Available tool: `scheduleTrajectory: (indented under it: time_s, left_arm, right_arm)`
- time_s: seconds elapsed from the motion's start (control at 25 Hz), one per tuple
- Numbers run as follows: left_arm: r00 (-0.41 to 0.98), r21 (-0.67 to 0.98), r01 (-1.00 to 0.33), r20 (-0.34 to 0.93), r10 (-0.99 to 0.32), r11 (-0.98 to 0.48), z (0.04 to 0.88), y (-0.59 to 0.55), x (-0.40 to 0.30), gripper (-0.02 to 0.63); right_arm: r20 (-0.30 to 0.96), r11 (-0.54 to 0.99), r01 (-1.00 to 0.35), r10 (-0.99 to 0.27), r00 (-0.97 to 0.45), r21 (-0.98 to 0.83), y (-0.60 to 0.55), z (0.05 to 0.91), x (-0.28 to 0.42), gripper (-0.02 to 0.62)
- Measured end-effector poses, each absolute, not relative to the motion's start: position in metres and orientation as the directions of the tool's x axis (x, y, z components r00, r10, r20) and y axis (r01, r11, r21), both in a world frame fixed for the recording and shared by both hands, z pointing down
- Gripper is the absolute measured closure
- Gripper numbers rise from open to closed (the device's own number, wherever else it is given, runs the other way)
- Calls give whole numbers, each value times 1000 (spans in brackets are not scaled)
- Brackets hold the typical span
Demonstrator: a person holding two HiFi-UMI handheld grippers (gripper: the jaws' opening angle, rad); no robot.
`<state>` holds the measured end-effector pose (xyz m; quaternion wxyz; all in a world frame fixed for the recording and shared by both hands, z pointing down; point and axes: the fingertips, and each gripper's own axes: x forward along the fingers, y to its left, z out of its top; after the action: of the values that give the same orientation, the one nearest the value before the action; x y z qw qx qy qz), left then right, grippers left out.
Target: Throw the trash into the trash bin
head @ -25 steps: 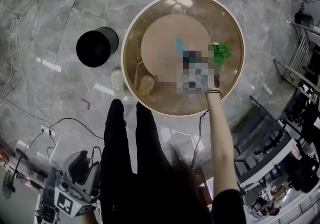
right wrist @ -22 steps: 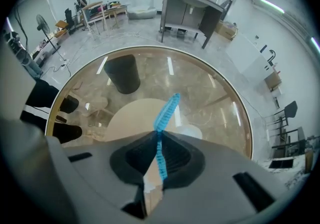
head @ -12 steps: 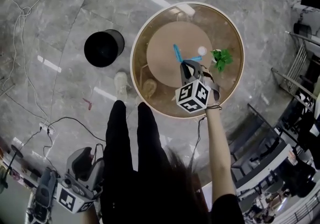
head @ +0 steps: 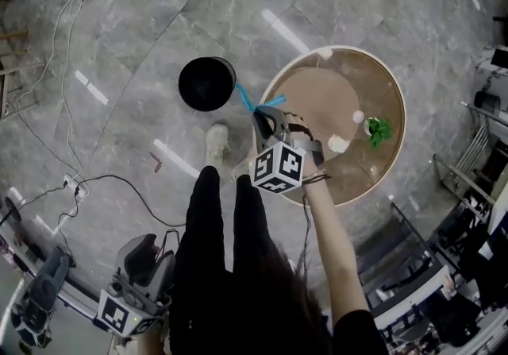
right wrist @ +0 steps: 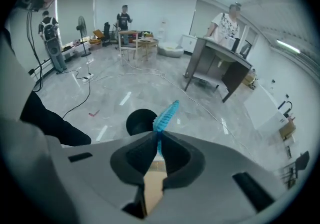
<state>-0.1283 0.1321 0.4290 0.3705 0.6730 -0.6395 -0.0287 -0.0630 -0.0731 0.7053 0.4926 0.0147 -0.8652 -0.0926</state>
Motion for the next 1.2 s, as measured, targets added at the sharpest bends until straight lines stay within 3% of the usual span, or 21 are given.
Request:
scheduleTrajectory:
  time_s: [0.36, 0.48, 0.88, 1.2]
  left_arm:
    - [17, 537, -808, 432, -902, 242, 426, 170, -185, 451]
    - [-10, 542, -796, 432, -902, 269, 429, 182, -199, 451]
    - [-3, 556, -789, 421, -907, 261, 433, 191, -217, 451]
    - [135, 581, -810, 310, -941, 75, 410, 140, -222, 459]
  right_arm:
    - [829, 938, 307, 42, -557, 159, -12, 711, -192, 556]
    - [843, 931, 344, 88, -531, 120, 6, 720, -211, 442]
    - [853, 939, 318, 58, -519, 130, 9, 716, -208, 467]
    - [816, 982, 99, -76, -573, 161, -14, 653, -175, 492]
